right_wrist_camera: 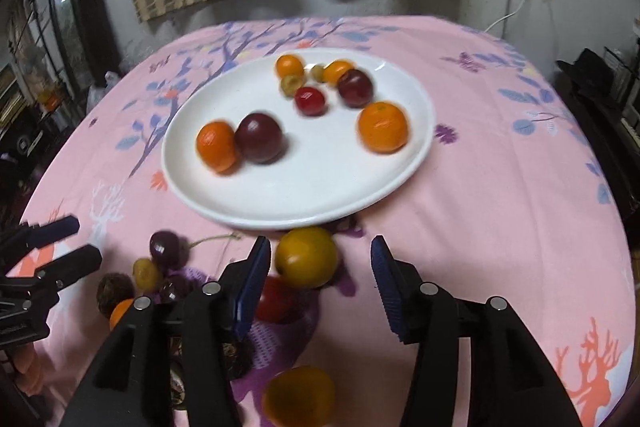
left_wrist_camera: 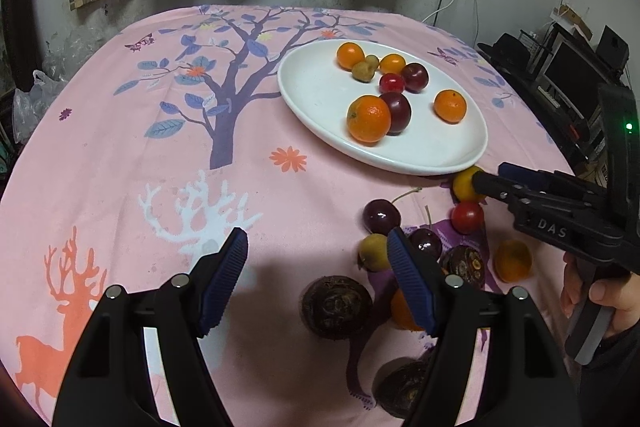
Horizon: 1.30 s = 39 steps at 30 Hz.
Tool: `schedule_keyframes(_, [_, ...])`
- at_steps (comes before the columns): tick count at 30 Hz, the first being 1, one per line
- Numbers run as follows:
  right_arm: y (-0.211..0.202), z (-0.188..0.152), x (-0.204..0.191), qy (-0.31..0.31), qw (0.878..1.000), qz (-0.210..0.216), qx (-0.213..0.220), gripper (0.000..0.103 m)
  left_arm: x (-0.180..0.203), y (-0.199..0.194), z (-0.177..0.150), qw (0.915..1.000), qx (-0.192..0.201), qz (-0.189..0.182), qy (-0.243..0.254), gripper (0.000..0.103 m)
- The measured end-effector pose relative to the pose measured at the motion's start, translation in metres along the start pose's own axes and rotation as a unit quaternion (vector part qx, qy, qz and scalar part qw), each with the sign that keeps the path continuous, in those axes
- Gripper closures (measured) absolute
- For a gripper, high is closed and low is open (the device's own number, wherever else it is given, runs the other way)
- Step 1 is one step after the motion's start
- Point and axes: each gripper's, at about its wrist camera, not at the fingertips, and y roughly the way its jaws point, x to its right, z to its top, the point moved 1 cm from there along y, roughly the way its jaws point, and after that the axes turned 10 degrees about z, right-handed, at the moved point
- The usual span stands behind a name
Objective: Organize fruits
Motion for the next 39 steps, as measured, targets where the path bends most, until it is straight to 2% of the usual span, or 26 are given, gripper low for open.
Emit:
schedule_keyframes(3, [0.016,-0.002,-0.003,-0.003,1.000,-0.018,-0.017,0.050,0.000,-0.003,-0.004,1.0000,-0.002,-0.002,0.007,0.033])
schedule_keyframes(4, [0.019,-0.002,-0.002,0.004,1.000,-0.015,-0.018,0.053,-0.001,-0.003,-0.006,0.9999,-0.004,-0.003,0.009,0.033])
schedule_keyframes(5, [0.022,-0.001,0.001,0.020,1.000,0.000,-0.017,0.065,-0.001,-0.004,-0.010,0.9999,-0.008,-0.003,0.013,0.033])
schedule_keyframes(8, [0.021,-0.002,0.005,0.044,0.999,0.013,-0.013,0.066,-0.003,-0.003,-0.021,0.9996,-0.019,0.000,0.022,0.033])
schedule_keyframes(13, [-0.002,-0.011,0.005,0.040,0.999,0.024,0.008,0.066,0.002,0.004,-0.037,0.9984,-0.034,-0.001,0.046,0.034])
schedule_keyframes(14, [-0.007,-0.012,0.005,0.039,0.999,0.026,0.012,0.066,0.004,0.007,-0.039,0.9980,-0.037,-0.001,0.051,0.035])
schedule_keyframes(16, [-0.017,-0.014,0.005,0.035,0.999,0.030,0.020,0.066,0.008,0.014,-0.042,0.9971,-0.050,-0.006,0.057,0.046])
schedule_keyframes(17, [-0.022,-0.016,0.005,0.034,0.999,0.033,0.023,0.066,0.011,0.018,-0.043,0.9966,-0.057,-0.008,0.059,0.047])
schedule_keyframes(18, [-0.026,-0.017,0.004,0.034,0.999,0.036,0.024,0.066,0.015,0.020,-0.043,0.9966,-0.050,0.000,0.065,0.047])
schedule_keyframes(20, [-0.031,-0.020,0.001,0.028,0.998,0.039,0.026,0.066,0.022,0.020,-0.042,0.9957,-0.037,0.003,0.085,0.060])
schedule_keyframes(21, [-0.034,-0.020,0.001,0.027,0.998,0.041,0.027,0.066,0.025,0.019,-0.040,0.9952,-0.036,0.006,0.091,0.060])
schedule_keyframes(23, [-0.039,-0.020,-0.002,0.023,0.998,0.047,0.034,0.066,0.025,0.017,-0.034,0.9953,-0.037,-0.001,0.089,0.060])
schedule_keyframes(25, [-0.044,-0.016,-0.004,0.018,0.998,0.050,0.044,0.066,0.023,0.008,-0.021,0.9965,-0.020,-0.003,0.081,0.060])
schedule_keyframes(30, [-0.044,0.011,-0.010,0.004,0.997,0.042,0.071,0.066,0.028,-0.001,0.037,0.9983,0.008,-0.014,0.057,0.060])
schedule_keyframes(34, [-0.024,0.027,-0.010,0.006,0.997,0.040,0.067,0.065,0.040,0.021,0.079,0.9991,0.020,0.003,0.037,0.061])
schedule_keyframes(37, [-0.001,0.037,-0.009,0.009,0.998,0.034,0.048,0.064,0.044,0.043,0.093,0.9992,0.013,0.025,0.028,0.060])
schedule_keyframes(38, [0.003,0.038,-0.008,0.013,0.998,0.035,0.045,0.062,0.043,0.051,0.096,0.9993,0.006,0.030,0.022,0.059])
schedule_keyframes(39, [0.005,0.038,-0.008,0.017,0.998,0.033,0.046,0.055,0.041,0.056,0.097,0.9994,0.000,0.033,0.011,0.052])
